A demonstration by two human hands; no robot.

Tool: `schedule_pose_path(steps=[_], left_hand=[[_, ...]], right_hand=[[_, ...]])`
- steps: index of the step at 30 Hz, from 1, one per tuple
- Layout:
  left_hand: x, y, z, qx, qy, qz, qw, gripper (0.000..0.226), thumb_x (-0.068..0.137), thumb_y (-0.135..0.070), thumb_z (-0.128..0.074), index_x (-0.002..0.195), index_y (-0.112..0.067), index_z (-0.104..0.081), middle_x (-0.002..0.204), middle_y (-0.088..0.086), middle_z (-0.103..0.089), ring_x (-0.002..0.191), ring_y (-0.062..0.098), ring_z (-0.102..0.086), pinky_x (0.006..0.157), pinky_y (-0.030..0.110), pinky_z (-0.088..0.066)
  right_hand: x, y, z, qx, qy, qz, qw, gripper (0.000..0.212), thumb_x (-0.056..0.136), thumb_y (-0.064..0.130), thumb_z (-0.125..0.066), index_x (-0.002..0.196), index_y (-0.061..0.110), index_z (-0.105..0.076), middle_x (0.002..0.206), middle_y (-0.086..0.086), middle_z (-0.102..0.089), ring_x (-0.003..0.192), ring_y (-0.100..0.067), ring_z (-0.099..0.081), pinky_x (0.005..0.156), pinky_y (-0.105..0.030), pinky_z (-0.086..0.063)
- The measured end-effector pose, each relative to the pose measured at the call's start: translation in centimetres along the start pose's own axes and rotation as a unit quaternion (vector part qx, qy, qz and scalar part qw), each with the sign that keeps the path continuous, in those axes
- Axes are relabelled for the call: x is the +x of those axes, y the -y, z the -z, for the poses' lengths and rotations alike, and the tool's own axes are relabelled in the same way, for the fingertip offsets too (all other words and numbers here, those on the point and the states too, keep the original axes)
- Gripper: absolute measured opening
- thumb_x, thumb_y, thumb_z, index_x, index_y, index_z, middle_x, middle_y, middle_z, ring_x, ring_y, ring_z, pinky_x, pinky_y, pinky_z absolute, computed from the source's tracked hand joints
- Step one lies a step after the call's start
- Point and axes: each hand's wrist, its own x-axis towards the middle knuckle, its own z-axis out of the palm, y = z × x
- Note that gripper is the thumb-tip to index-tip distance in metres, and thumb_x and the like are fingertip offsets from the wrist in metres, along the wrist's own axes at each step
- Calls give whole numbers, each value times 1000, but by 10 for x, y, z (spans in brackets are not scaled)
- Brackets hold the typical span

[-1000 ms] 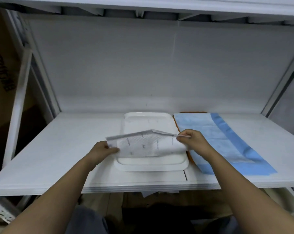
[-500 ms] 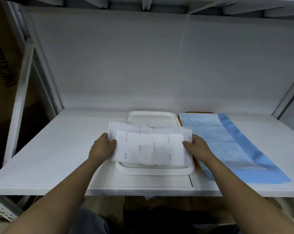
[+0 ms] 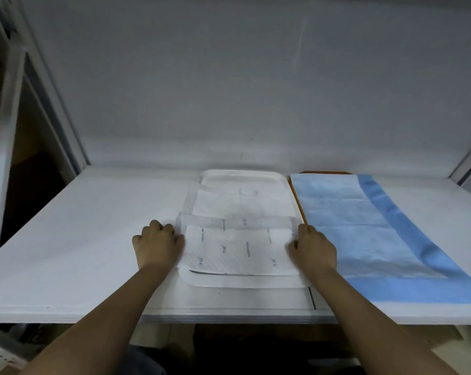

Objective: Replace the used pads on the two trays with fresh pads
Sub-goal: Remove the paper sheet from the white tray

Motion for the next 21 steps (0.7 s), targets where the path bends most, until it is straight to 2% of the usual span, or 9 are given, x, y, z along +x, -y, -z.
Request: schedule_pose_path(steps=[3,4,6,7,9,11,12,15,21], left_hand=[[-6,1,-10,-27,-32,-13,999,17,81,-22,-63,86,-6,-62,86,13,-55,79,33,-54,70,38,-34],[-8,1,-14,-37,-49,-17,998,25,78,-24,-67,94,-5,-61,91,15,-57,83,34,-56,73,42,-39],[-12,-5,-15,-49,-68,-39,996,51,81,-37,-59,120,-5,-54,118,19,-53,110,37,-51,91,51,-39],[-13,-11,-13,-46,-62,-61,995,61,85,-44,-51,133,-7,-45,134,18,-45,127,35,-40,104,53,-30],[-13,-27,-11,-19,2,-123,992,71,91,-55,-27,150,-15,-22,157,11,-19,146,28,-12,116,48,-4],[-12,-47,-12,3,70,-202,977,77,86,-61,-3,152,-23,-5,161,3,1,147,23,6,116,43,7],[-13,-58,-15,4,114,-228,967,74,88,-61,-2,152,-25,-1,160,1,7,147,21,11,116,42,8],[-21,-77,-25,-8,238,-259,936,65,97,-56,-20,152,-30,4,159,-1,15,146,18,15,118,40,7],[-13,-64,-24,13,248,-230,941,66,96,-59,-21,152,-31,1,160,-2,8,147,20,6,120,38,-1]], right_hand=[[-1,-1,-7,-25,-12,-8,1000,42,80,18,-59,119,4,-52,107,-14,-57,92,-30,-55,64,-33,-38],[-1,0,-8,-39,-11,-11,999,53,73,19,-66,122,5,-53,106,-14,-58,90,-31,-56,66,-35,-41],[-1,4,-10,-45,-22,7,999,74,53,18,-76,124,4,-57,106,-15,-62,86,-32,-60,67,-38,-48],[-1,7,-8,-34,-34,35,998,77,50,18,-76,124,4,-59,112,-16,-63,90,-33,-63,69,-39,-50],[-1,16,-11,4,-14,112,994,69,68,33,-61,131,7,-53,134,-14,-54,117,-33,-56,88,-43,-47],[2,31,-14,31,69,177,981,73,84,52,-21,146,15,-33,155,-5,-26,144,-24,-22,112,-42,-23],[3,37,-17,46,116,190,974,73,88,57,-13,150,20,-21,159,1,-12,147,-19,-5,117,-38,-9],[5,47,-26,56,209,191,958,66,97,57,-24,152,27,-4,159,7,8,146,-14,12,118,-36,4],[5,29,-26,27,236,144,961,65,97,56,-24,152,29,-2,159,8,9,147,-17,7,118,-38,-2]])
